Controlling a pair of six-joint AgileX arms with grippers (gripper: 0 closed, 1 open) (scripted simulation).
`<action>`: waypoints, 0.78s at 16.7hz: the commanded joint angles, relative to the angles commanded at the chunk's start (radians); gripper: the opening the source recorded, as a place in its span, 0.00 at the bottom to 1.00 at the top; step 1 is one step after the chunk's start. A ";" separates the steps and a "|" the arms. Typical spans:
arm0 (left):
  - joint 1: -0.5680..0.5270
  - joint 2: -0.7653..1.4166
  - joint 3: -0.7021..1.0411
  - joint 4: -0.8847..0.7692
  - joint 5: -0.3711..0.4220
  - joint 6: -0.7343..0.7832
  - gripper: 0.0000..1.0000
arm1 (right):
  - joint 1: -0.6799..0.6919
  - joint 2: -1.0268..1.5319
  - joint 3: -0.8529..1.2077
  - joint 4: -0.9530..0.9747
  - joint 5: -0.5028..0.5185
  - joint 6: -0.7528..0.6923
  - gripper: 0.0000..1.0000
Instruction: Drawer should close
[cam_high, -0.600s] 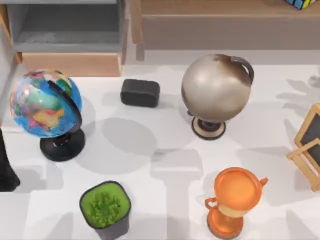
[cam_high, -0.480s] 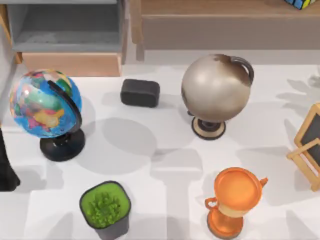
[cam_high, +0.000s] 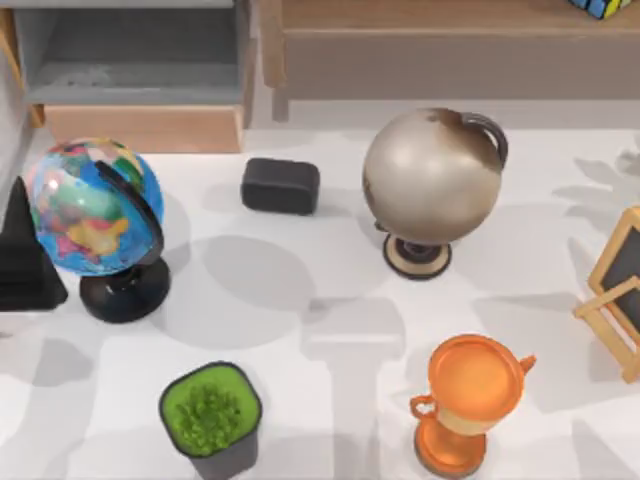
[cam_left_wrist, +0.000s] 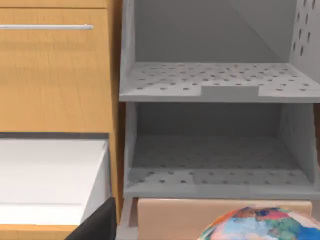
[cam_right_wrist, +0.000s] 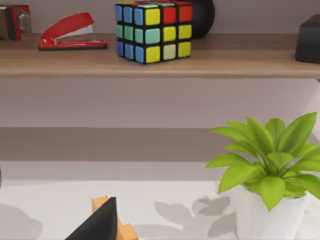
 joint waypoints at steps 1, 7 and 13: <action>-0.058 0.068 0.037 0.028 -0.058 0.001 1.00 | 0.000 0.000 0.000 0.000 0.000 0.000 1.00; -0.350 0.407 0.227 0.168 -0.348 0.006 1.00 | 0.000 0.000 0.000 0.000 0.000 0.000 1.00; -0.420 0.482 0.273 0.202 -0.418 0.008 1.00 | 0.000 0.000 0.000 0.000 0.000 0.000 1.00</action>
